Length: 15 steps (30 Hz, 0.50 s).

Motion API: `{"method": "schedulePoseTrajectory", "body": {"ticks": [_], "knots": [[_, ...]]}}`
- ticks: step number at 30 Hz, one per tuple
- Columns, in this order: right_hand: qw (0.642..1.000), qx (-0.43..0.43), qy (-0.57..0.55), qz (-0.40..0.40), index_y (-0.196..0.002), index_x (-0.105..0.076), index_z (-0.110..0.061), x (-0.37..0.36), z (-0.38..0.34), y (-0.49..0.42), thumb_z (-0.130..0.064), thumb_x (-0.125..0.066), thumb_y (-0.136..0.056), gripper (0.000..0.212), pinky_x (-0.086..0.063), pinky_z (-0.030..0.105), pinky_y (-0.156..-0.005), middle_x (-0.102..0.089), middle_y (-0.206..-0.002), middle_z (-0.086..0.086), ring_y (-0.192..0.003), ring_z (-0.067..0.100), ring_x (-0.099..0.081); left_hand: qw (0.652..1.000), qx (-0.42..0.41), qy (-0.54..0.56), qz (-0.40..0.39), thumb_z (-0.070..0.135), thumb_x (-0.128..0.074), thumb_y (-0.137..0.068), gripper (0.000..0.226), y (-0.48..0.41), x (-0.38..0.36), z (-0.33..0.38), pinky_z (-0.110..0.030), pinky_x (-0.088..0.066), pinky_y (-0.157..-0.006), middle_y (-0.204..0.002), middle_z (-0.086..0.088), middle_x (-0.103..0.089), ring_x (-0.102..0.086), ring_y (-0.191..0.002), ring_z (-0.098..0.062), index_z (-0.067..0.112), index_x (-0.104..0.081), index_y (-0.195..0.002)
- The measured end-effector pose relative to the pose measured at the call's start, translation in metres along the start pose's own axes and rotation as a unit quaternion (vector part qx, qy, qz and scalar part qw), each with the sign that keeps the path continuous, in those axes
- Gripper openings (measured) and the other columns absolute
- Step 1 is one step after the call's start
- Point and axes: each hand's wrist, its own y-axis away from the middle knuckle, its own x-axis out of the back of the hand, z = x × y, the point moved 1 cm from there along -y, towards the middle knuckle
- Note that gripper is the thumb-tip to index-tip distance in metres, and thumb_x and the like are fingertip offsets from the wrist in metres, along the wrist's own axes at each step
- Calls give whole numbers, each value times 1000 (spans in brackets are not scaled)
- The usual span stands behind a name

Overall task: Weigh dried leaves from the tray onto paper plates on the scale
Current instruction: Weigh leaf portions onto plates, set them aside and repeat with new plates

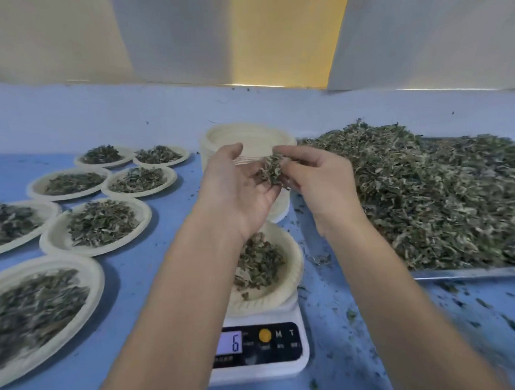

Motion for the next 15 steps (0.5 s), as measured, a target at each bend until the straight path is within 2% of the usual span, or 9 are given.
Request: {"method": "schedulePoseTrajectory", "body": {"ticks": [2, 3, 7, 10, 12, 15], "knots": [[999, -17, -2, -28, -85, -73, -20, -14, 0, 4, 4, -60, -85, 28, -53, 19, -71, -62, -55, -17, -56, -3, -56, 999, -3, -29, 15, 28, -37, -99, 41, 9, 14, 13, -36, -43, -95, -95, -21, -55, -57, -88, -28, -10, -49, -88], [999, -29, -6, -39, -83, -72, -20, -20, 1, 6, 5, -60, -85, 28, -53, 19, -70, -63, -56, -15, -56, -1, -57, 999, 2, -45, 16, 28, -38, -98, 42, 12, 20, 18, -35, -43, -97, -98, -21, -56, -59, -92, -28, -12, -50, -91], [992, -75, -12, -99, -80, -69, -17, -31, 4, 14, 8, -59, -86, 28, -50, 15, -61, -62, -63, 2, -55, 9, -54, 991, 31, -127, 11, 31, -40, -95, 49, 17, 38, 32, -39, -38, -107, -115, -21, -59, -57, -112, -30, -10, -50, -122], [986, -97, 0, -134, -82, -69, -12, -32, 4, 16, 8, -59, -86, 23, -51, 14, -59, -62, -63, 1, -48, 5, -54, 968, 43, -246, 26, 34, -42, -94, 51, 19, 46, 38, -38, -46, -97, -123, -25, -59, -60, -112, -33, -9, -52, -120], [979, -114, 32, -166, -82, -68, -12, -30, 4, 17, 6, -61, -86, 19, -54, 16, -63, -65, -66, 1, -51, 5, -57, 944, 54, -323, 33, 37, -42, -94, 52, 19, 49, 39, -35, -51, -88, -115, -26, -62, -64, -102, -32, -9, -54, -116], [959, -144, 97, -226, -83, -69, -12, -25, 5, 17, 0, -62, -87, 14, -54, 23, -72, -65, -77, 7, -69, 14, -58, 904, 63, -419, 55, 44, -42, -94, 49, 17, 52, 38, -30, -54, -72, -93, -18, -68, -66, -74, -24, -1, -58, -105]]}}
